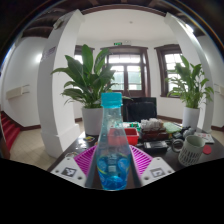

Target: Pour water

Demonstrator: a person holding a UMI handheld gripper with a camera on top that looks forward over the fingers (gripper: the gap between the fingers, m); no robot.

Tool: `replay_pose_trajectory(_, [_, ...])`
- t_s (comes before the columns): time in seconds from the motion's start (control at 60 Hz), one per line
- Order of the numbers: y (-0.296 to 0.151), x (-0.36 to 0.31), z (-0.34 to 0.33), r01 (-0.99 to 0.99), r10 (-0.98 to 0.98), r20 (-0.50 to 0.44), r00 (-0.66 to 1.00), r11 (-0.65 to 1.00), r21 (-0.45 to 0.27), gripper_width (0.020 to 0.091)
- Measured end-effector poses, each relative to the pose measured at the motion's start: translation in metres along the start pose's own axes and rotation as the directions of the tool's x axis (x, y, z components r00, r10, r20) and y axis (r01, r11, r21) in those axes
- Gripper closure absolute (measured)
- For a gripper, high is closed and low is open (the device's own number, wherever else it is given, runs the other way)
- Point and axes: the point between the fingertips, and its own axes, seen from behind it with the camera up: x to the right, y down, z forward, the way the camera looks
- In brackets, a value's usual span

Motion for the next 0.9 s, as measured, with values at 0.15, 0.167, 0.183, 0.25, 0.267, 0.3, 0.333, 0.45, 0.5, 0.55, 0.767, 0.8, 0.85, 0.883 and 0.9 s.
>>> replay_pose_trajectory(0.15, [-0.005,-0.002,0.002,-0.02,0.018,0.025,1.0,0.998,0.062,0.0669])
replay_pose_trajectory(0.167, [-0.005,-0.002,0.002,-0.02,0.019,0.027,0.999,0.998,0.067,0.0675])
replay_pose_trajectory(0.183, [-0.005,-0.002,0.002,-0.022,0.02,0.03,0.999,0.997,0.071,0.0649])
replay_pose_trajectory(0.25, [-0.006,-0.002,0.003,-0.027,0.025,0.029,0.999,0.997,0.076,0.0707])
replay_pose_trajectory(0.267, [-0.006,-0.001,0.003,-0.032,0.03,0.027,0.999,0.997,0.075,0.0708])
replay_pose_trajectory(0.3, [-0.006,-0.001,0.003,-0.042,0.04,0.027,0.999,0.996,0.075,0.0706])
replay_pose_trajectory(0.333, [-0.006,0.0,0.004,-0.047,0.045,0.028,0.999,0.996,0.074,0.0708])
replay_pose_trajectory(0.45, [-0.007,0.009,0.007,-0.145,0.144,0.02,0.989,0.989,0.042,0.0707])
replay_pose_trajectory(0.5, [-0.013,0.02,0.008,-0.247,0.246,0.022,0.969,0.968,0.046,0.0708])
replay_pose_trajectory(0.55, [-0.024,0.027,0.008,-0.383,0.382,0.031,0.924,0.922,0.059,0.0708])
replay_pose_trajectory(0.767, [-0.074,0.089,0.0,-0.911,0.894,0.184,0.409,0.388,0.14,0.0708])
replay_pose_trajectory(0.8, [-0.081,0.101,0.0,-0.945,0.925,0.208,0.318,0.291,0.149,0.0708])
replay_pose_trajectory(0.85, [-0.084,0.116,-0.001,-0.978,0.954,0.239,0.183,0.151,0.146,0.0706])
replay_pose_trajectory(0.883, [-0.085,0.126,-0.002,-0.987,0.962,0.254,0.103,0.068,0.143,0.071])
replay_pose_trajectory(0.9, [-0.085,0.131,-0.002,-0.99,0.963,0.261,0.063,0.027,0.14,0.0709])
